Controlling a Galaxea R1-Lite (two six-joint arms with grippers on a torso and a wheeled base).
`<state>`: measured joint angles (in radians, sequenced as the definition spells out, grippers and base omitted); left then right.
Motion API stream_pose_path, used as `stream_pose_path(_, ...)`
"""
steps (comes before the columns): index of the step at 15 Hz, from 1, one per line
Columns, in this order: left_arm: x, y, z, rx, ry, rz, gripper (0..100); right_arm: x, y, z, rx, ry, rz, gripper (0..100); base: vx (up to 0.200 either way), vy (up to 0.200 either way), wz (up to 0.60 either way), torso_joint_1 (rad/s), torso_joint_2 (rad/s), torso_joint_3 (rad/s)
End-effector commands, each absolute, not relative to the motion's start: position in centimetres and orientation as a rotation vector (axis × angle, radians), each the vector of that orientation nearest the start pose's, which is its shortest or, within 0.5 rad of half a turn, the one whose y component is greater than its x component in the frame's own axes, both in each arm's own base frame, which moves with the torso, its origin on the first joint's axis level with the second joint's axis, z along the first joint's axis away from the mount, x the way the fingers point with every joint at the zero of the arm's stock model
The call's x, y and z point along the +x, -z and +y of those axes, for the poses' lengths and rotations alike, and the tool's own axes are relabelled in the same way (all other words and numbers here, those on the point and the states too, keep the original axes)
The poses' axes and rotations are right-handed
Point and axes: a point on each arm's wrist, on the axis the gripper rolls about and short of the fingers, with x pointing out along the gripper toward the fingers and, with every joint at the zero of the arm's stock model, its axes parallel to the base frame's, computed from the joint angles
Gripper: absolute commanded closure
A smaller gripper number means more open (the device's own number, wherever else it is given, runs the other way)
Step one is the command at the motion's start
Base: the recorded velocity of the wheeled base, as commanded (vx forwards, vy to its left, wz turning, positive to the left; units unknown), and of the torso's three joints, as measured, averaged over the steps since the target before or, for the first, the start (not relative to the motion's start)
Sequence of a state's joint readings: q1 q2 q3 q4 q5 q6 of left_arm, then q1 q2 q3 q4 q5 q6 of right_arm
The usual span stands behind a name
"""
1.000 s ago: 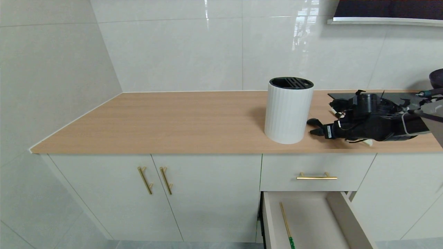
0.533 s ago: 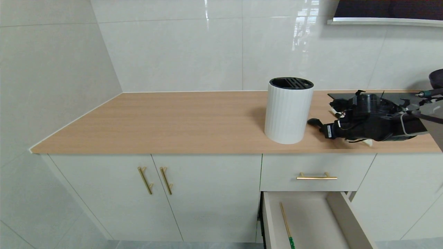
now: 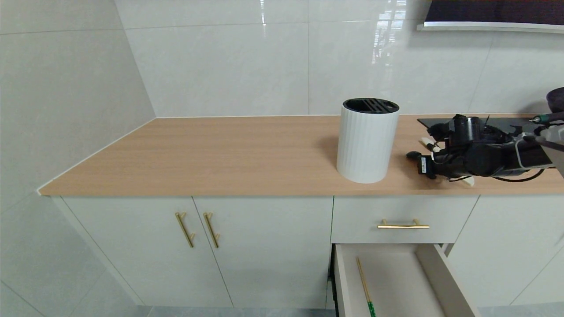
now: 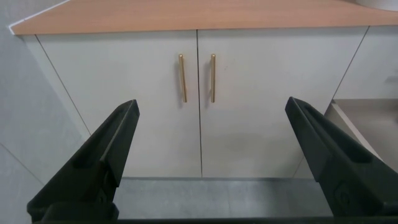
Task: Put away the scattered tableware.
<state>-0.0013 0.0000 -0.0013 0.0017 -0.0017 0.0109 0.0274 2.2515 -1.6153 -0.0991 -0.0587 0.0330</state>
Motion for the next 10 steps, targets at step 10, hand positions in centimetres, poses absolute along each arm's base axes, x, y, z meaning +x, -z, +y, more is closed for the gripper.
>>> stream_pose_path(10,-2.3,-7.6,0.0,0.011,0.003,0.002,0,26.6,-16.3,1.8,0.125,0.074,0.665,100,0.0,0.0,0.0,0.0,0.0,0.0)
